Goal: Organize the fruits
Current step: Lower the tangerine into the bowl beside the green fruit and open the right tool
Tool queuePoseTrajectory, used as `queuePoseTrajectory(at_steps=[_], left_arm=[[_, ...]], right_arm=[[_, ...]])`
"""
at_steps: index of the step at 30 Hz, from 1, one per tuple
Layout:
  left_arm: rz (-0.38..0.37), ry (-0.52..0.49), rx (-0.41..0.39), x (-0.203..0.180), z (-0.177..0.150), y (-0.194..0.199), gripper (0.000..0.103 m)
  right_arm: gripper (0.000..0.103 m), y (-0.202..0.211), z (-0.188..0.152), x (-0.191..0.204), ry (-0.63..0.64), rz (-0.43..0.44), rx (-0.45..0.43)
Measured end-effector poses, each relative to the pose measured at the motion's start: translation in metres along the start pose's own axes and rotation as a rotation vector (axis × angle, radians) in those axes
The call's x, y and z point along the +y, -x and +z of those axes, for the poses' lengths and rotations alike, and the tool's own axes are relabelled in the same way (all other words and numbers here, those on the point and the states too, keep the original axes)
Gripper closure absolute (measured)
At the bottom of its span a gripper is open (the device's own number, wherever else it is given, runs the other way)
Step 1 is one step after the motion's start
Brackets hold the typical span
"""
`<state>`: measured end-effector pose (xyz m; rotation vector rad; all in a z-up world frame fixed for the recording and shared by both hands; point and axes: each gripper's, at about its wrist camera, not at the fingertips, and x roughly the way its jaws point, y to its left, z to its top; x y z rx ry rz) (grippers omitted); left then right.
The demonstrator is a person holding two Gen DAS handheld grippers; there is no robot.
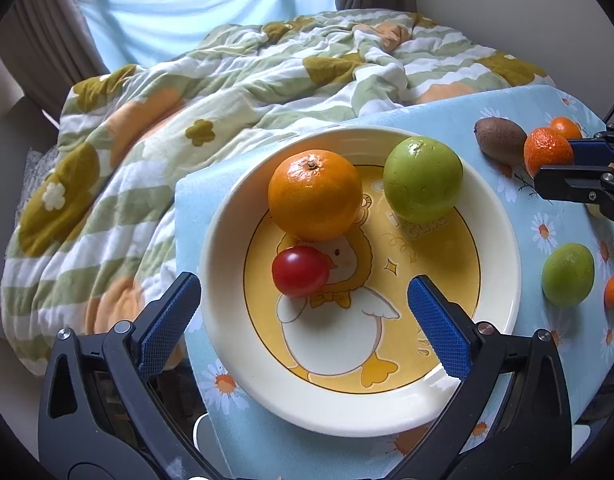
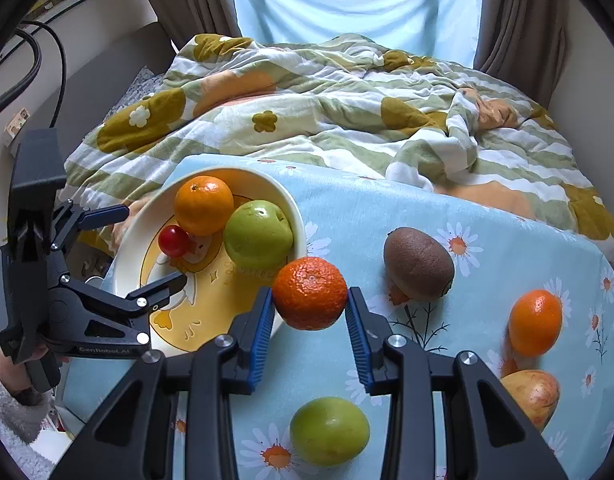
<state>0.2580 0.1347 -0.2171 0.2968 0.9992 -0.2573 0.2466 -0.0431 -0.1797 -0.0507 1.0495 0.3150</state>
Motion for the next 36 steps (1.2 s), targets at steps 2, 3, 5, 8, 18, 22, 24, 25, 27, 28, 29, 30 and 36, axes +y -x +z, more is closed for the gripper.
queuePoseTrajectory(at_steps=[2,3,5,8,18,22,24,25,27,28,29,30,36], left_arm=[[-0.010,0.001,0.004,0.000,-0.002,0.004,0.000],[-0.013,0.002,0.005,0.000,-0.004,0.006,0.000],[-0.016,0.002,0.008,0.000,-0.007,0.010,0.000],[-0.013,-0.001,0.014,0.000,-0.014,0.015,0.000],[-0.018,0.011,0.031,0.001,-0.037,0.027,0.000],[-0.019,0.007,0.031,-0.001,-0.043,0.029,0.000],[-0.014,0.005,0.031,-0.002,-0.045,0.030,0.000],[-0.010,0.002,0.030,-0.002,-0.047,0.031,0.000],[0.001,0.001,0.030,-0.002,-0.050,0.032,0.000],[0.008,0.003,0.033,-0.002,-0.051,0.032,0.000],[0.010,0.008,0.035,-0.001,-0.052,0.033,0.000],[0.010,0.016,0.038,0.000,-0.053,0.033,0.000],[0.036,0.017,0.034,0.002,-0.054,0.039,0.000]], right_arm=[[0.069,0.001,0.001,0.002,0.012,0.003,0.002],[0.069,0.001,0.002,0.003,0.019,0.008,0.004],[0.069,-0.001,0.003,0.008,0.039,0.019,0.012],[0.070,-0.006,0.003,0.017,0.071,0.041,0.029],[0.070,-0.032,0.000,0.046,0.166,0.077,0.054],[0.070,-0.042,-0.001,0.054,0.217,0.063,0.052],[0.070,-0.046,-0.001,0.056,0.228,0.066,0.056],[0.070,-0.048,-0.001,0.056,0.230,0.064,0.056],[0.070,-0.049,-0.001,0.057,0.231,0.064,0.055],[0.070,-0.049,-0.001,0.057,0.230,0.066,0.056],[0.070,-0.050,-0.001,0.057,0.228,0.067,0.057],[0.069,-0.050,-0.001,0.057,0.225,0.067,0.054],[0.014,-0.044,0.000,0.051,0.166,0.114,0.024]])
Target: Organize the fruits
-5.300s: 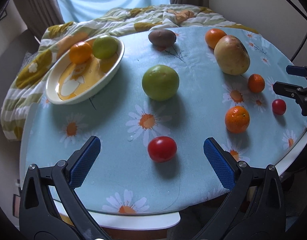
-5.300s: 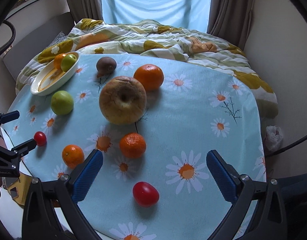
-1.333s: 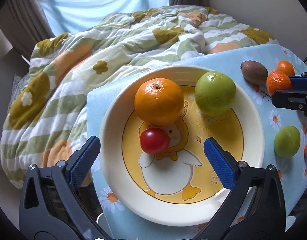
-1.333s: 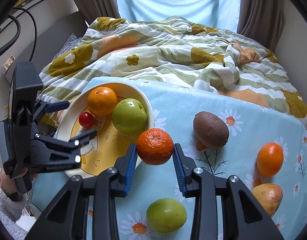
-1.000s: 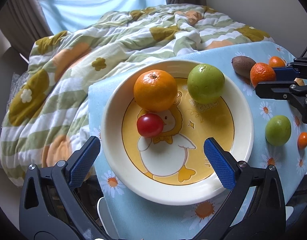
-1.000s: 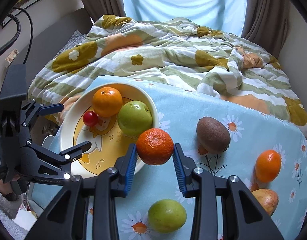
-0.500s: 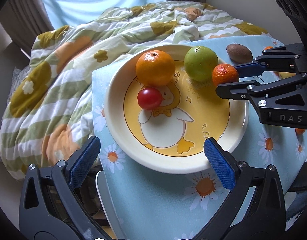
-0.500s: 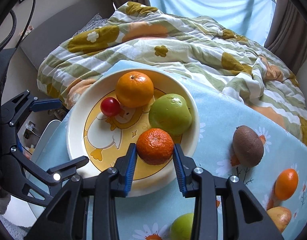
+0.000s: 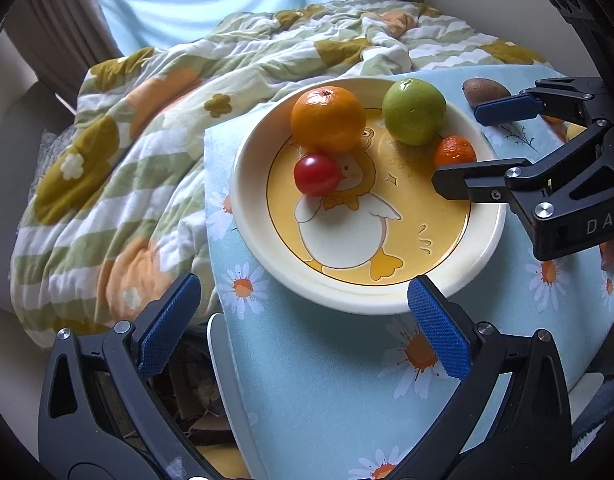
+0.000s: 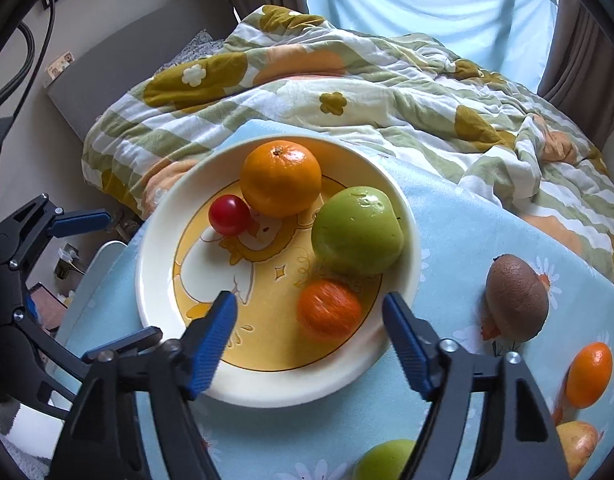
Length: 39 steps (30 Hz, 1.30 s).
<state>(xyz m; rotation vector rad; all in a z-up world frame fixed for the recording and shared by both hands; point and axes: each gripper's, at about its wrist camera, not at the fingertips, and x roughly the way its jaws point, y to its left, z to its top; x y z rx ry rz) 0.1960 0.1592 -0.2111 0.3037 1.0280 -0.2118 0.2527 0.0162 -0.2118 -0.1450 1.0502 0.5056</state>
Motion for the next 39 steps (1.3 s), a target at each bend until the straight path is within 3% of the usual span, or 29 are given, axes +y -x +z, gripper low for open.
queuePoseTrajectory(at_steps=[1,9,20,29,39], left_arm=[[-0.002,0.001,-0.003,0.000,0.000,0.002,0.000],[-0.001,0.001,-0.024,-0.007,0.003,0.017,0.000],[0.023,0.004,-0.061,-0.038,0.013,0.056,0.000],[0.050,0.003,-0.083,-0.096,0.024,0.090,0.000],[0.015,0.041,-0.108,-0.166,0.028,0.116,0.000]], right_arm=[[0.009,0.002,0.000,0.000,-0.001,-0.005,-0.007],[0.000,0.026,-0.002,-0.010,-0.051,-0.013,-0.061],[0.000,0.083,-0.018,-0.028,-0.074,-0.022,-0.090],[0.000,0.158,-0.062,-0.077,-0.136,-0.073,-0.143],[0.000,0.233,-0.129,-0.132,-0.158,-0.201,-0.191]])
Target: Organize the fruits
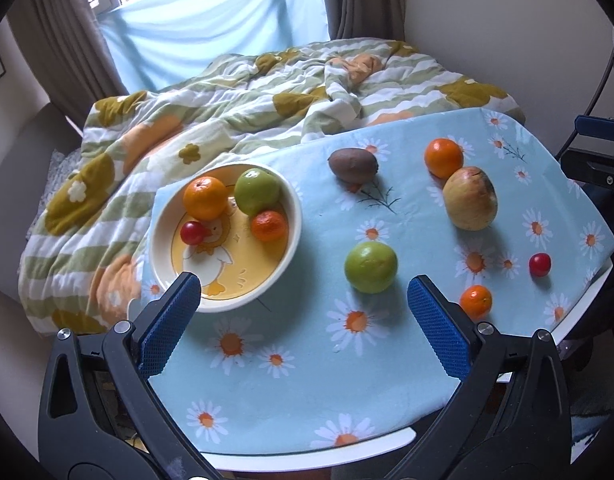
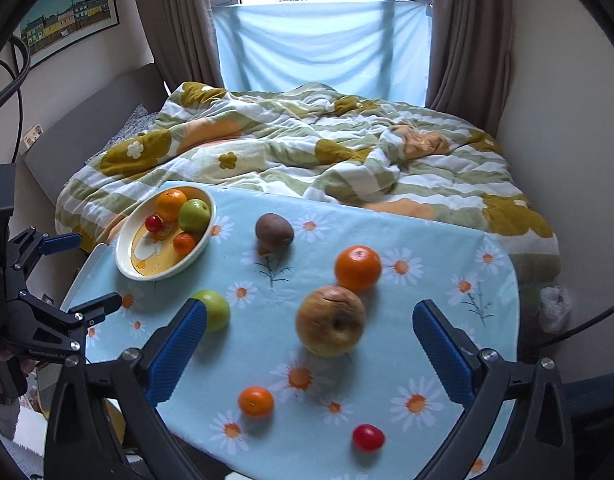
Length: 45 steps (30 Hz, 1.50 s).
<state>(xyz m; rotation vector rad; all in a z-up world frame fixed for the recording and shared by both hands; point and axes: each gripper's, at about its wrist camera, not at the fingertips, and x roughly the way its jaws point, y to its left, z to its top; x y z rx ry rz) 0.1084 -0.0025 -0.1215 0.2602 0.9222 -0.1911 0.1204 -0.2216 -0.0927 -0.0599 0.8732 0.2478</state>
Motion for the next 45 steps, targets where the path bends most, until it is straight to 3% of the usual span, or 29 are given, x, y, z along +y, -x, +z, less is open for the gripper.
queuePoseTrajectory(at_steps=[9,20,26,31,33,38,45], left_arm=[[-0.076,-0.059,0.029,-0.074,-0.017,-0.005,0.000],[-0.194,-0.184,0.092,-0.136,-0.044,-0.053,0.000],[-0.222,-0.200,0.122,-0.149,-0.053,-0.074,0.014],[-0.233,-0.205,0.139,-0.156,-0.056,-0.086,0.028],[-0.235,-0.202,0.146,-0.158,-0.056,-0.090,0.042],[-0.245,-0.156,0.144,-0.156,-0.053,-0.093,0.060],[-0.241,-0.166,0.140,-0.156,-0.054,-0.091,0.060]], right_arm=[[0.000,0.015,-0.046,-0.051,0.015,0.001,0.038],[0.001,-0.022,-0.109,-0.072,0.019,0.037,0.141],[0.002,-0.040,-0.130,-0.074,0.030,0.065,0.170],[0.015,-0.054,-0.140,-0.073,0.037,0.097,0.201],[0.020,-0.059,-0.143,-0.071,0.040,0.106,0.214],[0.028,-0.065,-0.144,-0.068,0.050,0.120,0.224],[0.040,-0.071,-0.143,-0.062,0.071,0.136,0.234]])
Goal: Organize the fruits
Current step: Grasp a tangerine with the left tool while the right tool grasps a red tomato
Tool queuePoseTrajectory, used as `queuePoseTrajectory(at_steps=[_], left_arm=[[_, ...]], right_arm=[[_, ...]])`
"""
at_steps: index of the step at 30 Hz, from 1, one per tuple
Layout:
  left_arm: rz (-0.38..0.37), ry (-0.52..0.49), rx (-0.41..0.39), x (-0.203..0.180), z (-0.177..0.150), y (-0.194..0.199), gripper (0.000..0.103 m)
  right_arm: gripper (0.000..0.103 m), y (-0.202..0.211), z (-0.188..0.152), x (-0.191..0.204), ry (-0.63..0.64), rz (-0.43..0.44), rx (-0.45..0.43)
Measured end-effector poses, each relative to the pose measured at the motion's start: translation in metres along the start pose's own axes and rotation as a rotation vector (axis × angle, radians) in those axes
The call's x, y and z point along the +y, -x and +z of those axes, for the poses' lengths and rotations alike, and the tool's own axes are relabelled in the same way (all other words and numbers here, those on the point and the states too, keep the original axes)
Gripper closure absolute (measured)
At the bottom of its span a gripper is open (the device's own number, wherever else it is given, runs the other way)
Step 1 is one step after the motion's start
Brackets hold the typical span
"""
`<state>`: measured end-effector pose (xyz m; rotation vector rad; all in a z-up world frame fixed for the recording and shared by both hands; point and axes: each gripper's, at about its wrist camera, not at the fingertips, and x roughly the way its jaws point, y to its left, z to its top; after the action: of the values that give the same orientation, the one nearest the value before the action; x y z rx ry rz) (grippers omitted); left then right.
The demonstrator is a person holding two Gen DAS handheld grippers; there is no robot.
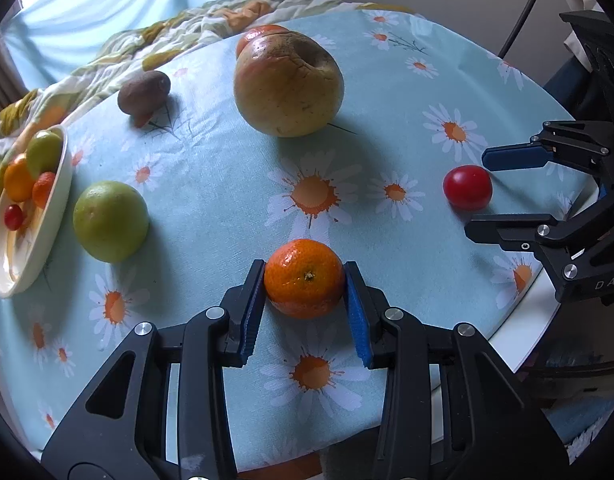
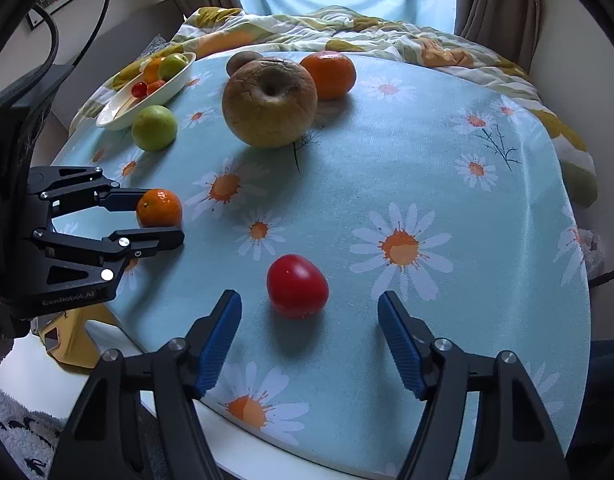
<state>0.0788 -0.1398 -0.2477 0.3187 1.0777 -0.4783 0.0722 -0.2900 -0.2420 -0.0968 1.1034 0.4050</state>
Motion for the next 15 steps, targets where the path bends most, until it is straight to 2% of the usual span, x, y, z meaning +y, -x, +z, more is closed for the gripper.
queuePoseTrajectory(at_steps=[11,15], left_arm=[[0.008,-0.001,0.003,0.0014,-0.0019,0.0015,0.060],[0.012,0.004,0.004,0.0042,-0.0036,0.0022,0.060]], right_arm=[[0.056,-0.0082,0.0067,0.0065,0.030,0.001,0.004],[0.072,-0.0092,0.0087,0.0084,0.043,-0.009,0.003]])
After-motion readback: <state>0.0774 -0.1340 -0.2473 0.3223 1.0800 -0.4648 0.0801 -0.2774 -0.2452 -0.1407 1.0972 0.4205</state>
